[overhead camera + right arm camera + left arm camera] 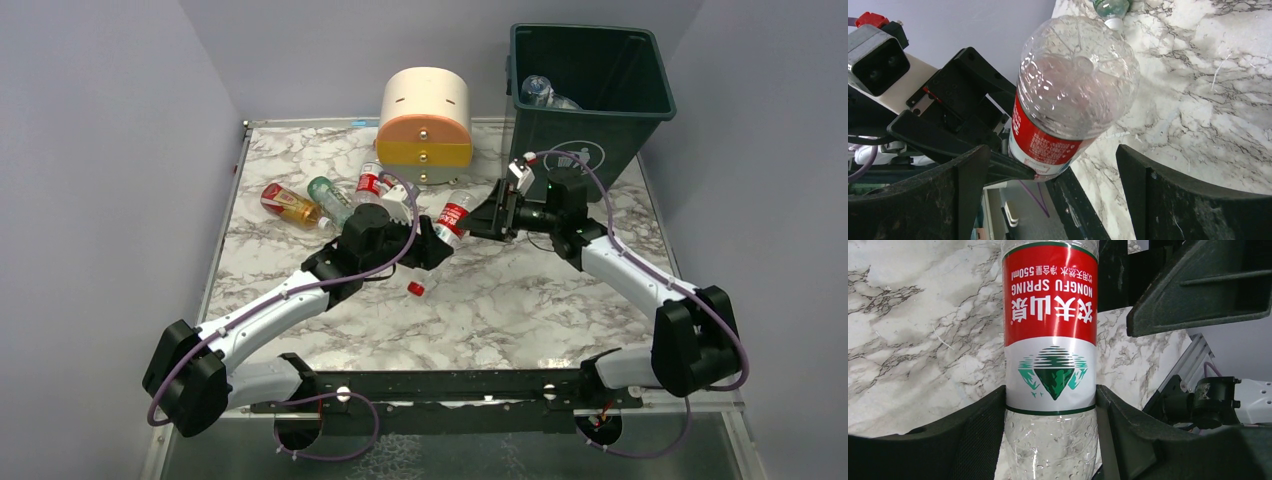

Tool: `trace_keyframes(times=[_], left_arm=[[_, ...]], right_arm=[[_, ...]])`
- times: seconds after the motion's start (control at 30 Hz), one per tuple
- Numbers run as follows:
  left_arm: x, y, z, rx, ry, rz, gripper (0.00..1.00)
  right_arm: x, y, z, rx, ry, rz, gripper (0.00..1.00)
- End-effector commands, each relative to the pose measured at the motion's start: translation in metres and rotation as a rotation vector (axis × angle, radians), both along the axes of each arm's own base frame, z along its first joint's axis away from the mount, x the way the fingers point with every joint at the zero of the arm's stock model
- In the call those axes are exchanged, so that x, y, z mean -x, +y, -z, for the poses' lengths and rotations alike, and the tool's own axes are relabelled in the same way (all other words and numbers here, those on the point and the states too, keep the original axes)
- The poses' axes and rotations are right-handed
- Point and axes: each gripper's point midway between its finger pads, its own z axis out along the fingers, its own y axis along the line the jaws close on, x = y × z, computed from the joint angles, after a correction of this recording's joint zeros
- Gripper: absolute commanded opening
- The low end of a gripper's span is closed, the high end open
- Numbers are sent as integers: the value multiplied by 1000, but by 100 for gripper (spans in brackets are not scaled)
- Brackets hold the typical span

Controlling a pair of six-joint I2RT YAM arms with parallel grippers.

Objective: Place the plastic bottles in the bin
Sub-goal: Place the plastic bottle in the trash bin.

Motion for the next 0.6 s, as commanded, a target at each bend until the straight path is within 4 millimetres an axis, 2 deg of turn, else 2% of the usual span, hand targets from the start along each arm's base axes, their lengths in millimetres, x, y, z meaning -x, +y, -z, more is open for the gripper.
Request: trace_keyframes(times=[0.0, 0.5, 0.57], left_arm=[[5, -9, -10, 41, -18, 37, 64], [22, -21, -17, 70, -14, 76, 64], [23, -22, -18, 71, -15, 78, 64]], right_arm=[[-11, 9, -14, -18, -54, 13, 100], [-15, 28, -12, -20, -49, 3, 100], [-15, 30, -14, -23, -52, 0, 97]])
